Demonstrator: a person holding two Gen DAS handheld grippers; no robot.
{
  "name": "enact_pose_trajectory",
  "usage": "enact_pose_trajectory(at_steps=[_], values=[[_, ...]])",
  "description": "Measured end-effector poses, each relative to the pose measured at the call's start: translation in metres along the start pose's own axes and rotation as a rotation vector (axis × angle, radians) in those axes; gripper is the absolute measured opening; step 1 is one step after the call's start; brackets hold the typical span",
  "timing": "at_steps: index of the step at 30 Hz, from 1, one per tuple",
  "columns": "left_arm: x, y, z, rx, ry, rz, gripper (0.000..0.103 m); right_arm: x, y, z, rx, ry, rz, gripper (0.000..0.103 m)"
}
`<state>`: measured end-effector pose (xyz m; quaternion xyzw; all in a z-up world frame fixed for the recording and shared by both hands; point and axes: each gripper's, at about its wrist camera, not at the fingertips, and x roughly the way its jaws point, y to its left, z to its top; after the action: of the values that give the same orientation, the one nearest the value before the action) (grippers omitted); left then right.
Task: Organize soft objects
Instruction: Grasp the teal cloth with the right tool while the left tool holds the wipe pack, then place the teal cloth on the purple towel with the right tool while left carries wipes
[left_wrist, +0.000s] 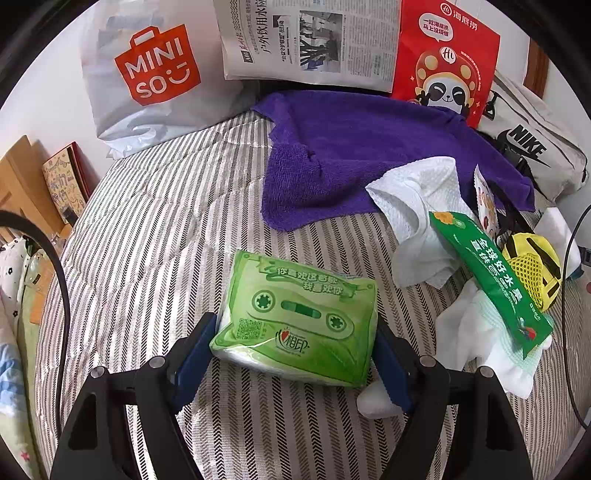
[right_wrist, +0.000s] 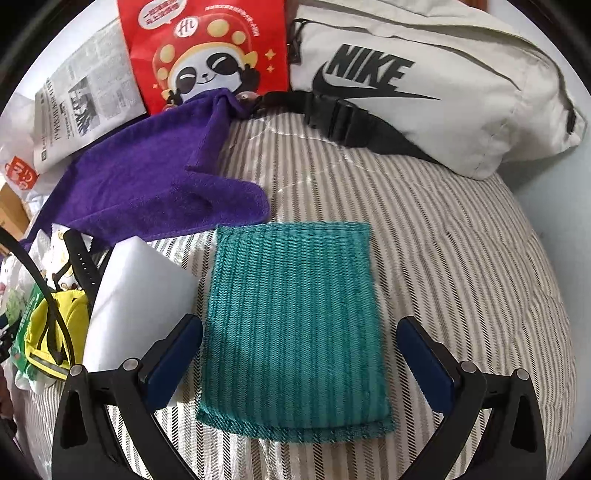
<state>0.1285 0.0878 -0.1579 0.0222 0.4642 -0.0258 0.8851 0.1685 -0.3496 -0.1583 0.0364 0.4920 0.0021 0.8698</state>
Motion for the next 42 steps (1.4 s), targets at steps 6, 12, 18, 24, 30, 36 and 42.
enact_pose_trajectory(at_steps=[6,12,18,24,30,36,42], values=[[0.0,-0.001,0.0,-0.001,0.008,0.005,0.078,0.004,0.004,-0.001,-0.023,-0.039,0.048,0.101],[0.0,0.0,0.001,-0.002,0.011,0.006,0.078,-0.006,-0.001,-0.004,-0.023,-0.038,0.049,0.085],[-0.001,0.0,-0.001,-0.001,0.016,-0.003,0.078,-0.023,-0.012,-0.013,0.015,-0.05,0.034,0.085],[-0.004,0.001,-0.004,-0.003,0.019,-0.009,0.075,-0.05,-0.006,-0.014,-0.004,-0.083,0.03,0.085],[-0.011,0.003,-0.006,-0.02,0.016,-0.024,0.074,-0.073,0.011,-0.01,-0.035,-0.114,0.038,0.085],[-0.029,0.006,0.001,-0.022,-0.005,-0.012,0.074,-0.085,0.036,-0.003,-0.079,-0.129,0.076,0.085],[-0.053,0.012,0.011,-0.038,-0.033,-0.016,0.074,-0.092,0.064,0.005,-0.11,-0.139,0.142,0.085]])
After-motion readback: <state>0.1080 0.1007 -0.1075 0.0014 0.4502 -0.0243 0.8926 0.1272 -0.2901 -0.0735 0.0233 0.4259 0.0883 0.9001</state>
